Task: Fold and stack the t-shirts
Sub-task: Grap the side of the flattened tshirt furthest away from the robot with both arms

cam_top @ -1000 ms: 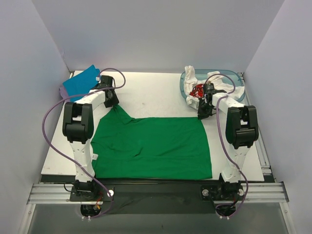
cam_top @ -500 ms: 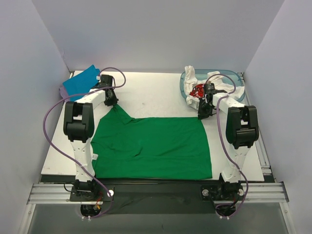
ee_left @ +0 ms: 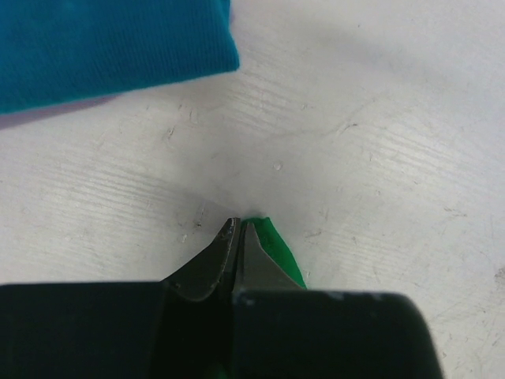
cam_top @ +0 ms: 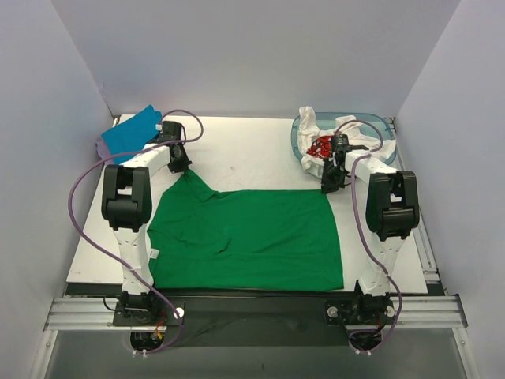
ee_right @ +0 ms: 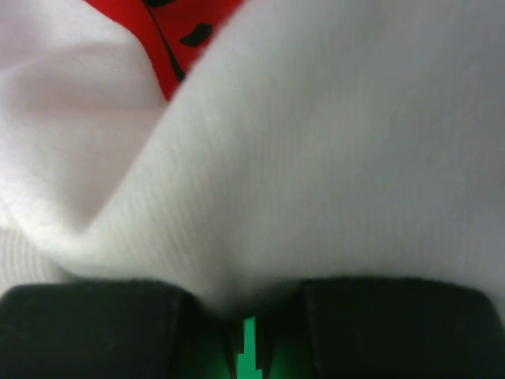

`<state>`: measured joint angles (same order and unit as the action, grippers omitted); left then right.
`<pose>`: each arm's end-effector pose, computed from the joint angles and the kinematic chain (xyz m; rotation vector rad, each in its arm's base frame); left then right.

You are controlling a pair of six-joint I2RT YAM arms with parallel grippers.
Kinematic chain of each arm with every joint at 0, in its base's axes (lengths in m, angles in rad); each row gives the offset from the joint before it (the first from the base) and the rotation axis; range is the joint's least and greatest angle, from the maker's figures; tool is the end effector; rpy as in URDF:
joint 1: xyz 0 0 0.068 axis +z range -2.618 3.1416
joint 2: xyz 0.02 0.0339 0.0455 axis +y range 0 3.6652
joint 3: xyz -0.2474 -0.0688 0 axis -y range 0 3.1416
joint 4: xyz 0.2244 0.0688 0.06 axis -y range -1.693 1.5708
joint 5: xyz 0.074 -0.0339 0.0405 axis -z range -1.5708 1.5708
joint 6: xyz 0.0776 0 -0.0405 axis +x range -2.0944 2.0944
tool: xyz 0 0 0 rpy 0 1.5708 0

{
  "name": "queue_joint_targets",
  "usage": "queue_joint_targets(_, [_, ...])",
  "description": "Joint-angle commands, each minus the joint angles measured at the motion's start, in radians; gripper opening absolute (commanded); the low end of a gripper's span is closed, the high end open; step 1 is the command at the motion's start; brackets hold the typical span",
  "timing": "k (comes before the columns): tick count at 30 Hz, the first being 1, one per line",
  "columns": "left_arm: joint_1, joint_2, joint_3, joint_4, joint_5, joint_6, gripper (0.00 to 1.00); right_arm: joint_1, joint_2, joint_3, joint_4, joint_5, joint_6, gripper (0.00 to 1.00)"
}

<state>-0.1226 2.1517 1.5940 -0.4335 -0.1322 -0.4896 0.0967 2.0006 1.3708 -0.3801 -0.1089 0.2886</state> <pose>0.4584 -0.0462 0.1262 -0.5147 2.4977 -0.0682 0.4174 0.0490 0.1267 0.2082 2.5893 0.2822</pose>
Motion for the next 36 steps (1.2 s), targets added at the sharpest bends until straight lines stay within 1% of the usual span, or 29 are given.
queue_joint_targets(1, [0.006,-0.079,0.037,-0.033,0.039,-0.009,0.0,-0.026,-0.029,0.025,-0.097,0.066,0.0,0.0])
queue_joint_targets(14, [0.006,-0.047,0.201,-0.076,0.089,-0.037,0.0,-0.028,-0.031,0.145,-0.135,0.069,0.0,0.0])
queue_joint_targets(25, [0.006,0.062,0.445,-0.169,0.106,-0.033,0.0,-0.028,-0.002,0.263,-0.163,0.031,0.001,0.0])
queue_joint_targets(26, [0.006,0.062,0.477,-0.178,0.109,-0.035,0.0,-0.028,-0.006,0.267,-0.163,0.026,0.003,0.0])
queue_joint_targets(28, [0.006,0.054,0.492,-0.201,0.112,-0.038,0.0,-0.028,-0.011,0.28,-0.163,0.018,0.001,0.0])
queue_joint_targets(31, [0.008,0.001,0.46,-0.221,0.117,-0.046,0.0,-0.028,-0.028,0.277,-0.163,0.012,-0.008,0.0])
queue_joint_targets(34, [0.011,-0.096,0.345,-0.214,0.118,-0.061,0.0,-0.028,-0.051,0.254,-0.163,-0.001,-0.016,0.0])
queue_joint_targets(35, [0.011,-0.122,0.271,-0.202,0.124,-0.073,0.0,-0.028,-0.062,0.246,-0.163,-0.006,-0.017,0.0])
queue_joint_targets(36, [0.015,-0.175,0.235,-0.197,0.128,-0.081,0.0,-0.029,-0.069,0.238,-0.163,-0.011,-0.02,0.0])
